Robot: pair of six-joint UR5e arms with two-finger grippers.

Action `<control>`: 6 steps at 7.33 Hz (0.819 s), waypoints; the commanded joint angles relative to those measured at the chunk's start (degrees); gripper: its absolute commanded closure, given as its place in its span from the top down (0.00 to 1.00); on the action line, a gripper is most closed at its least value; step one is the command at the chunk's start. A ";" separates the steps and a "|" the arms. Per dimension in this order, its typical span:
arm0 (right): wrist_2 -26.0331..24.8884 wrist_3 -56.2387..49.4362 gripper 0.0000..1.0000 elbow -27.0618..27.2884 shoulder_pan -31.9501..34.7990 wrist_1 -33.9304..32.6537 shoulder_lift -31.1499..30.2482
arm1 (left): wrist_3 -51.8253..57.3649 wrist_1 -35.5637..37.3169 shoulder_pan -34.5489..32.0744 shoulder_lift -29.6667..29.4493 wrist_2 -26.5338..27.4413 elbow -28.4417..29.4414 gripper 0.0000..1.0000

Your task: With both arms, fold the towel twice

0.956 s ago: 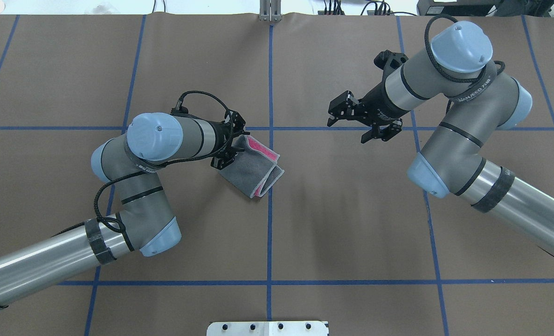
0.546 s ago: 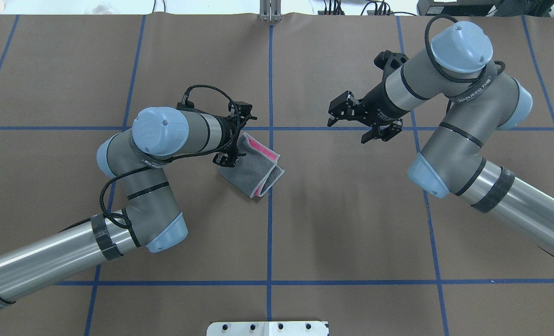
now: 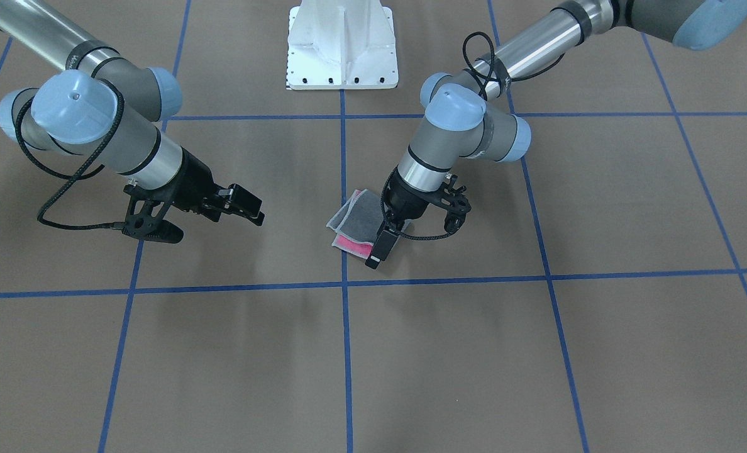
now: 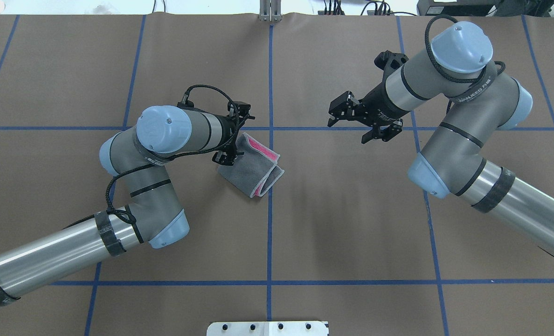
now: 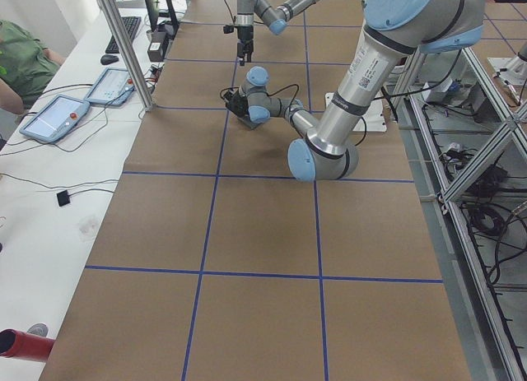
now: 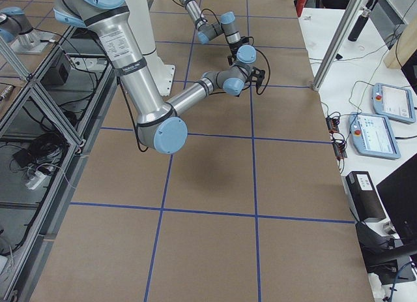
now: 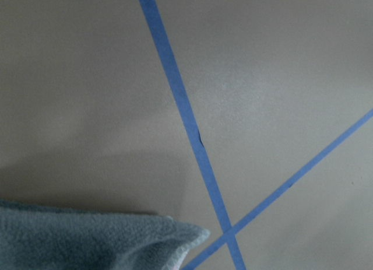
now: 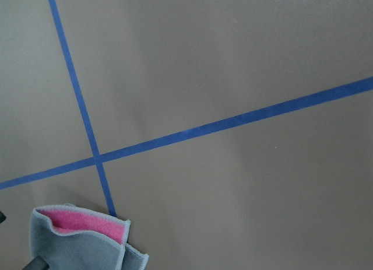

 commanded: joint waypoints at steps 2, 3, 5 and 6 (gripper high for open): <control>0.00 -0.09 1.00 -0.08 0.00 0.00 -0.06 | -0.07 -1.32 -1.14 -2.40 1.38 4.39 1.00; 0.00 -0.09 1.00 -0.08 0.00 0.00 -0.06 | 0.02 -1.41 -1.93 -2.40 1.29 5.44 1.00; -0.09 -0.61 1.00 -0.25 0.00 0.00 -0.06 | 0.90 -1.41 -2.91 -2.40 1.29 6.24 1.00; -0.09 -0.61 1.00 -0.25 0.09 0.00 -0.06 | 1.07 -1.41 -2.91 -2.40 1.12 6.33 1.00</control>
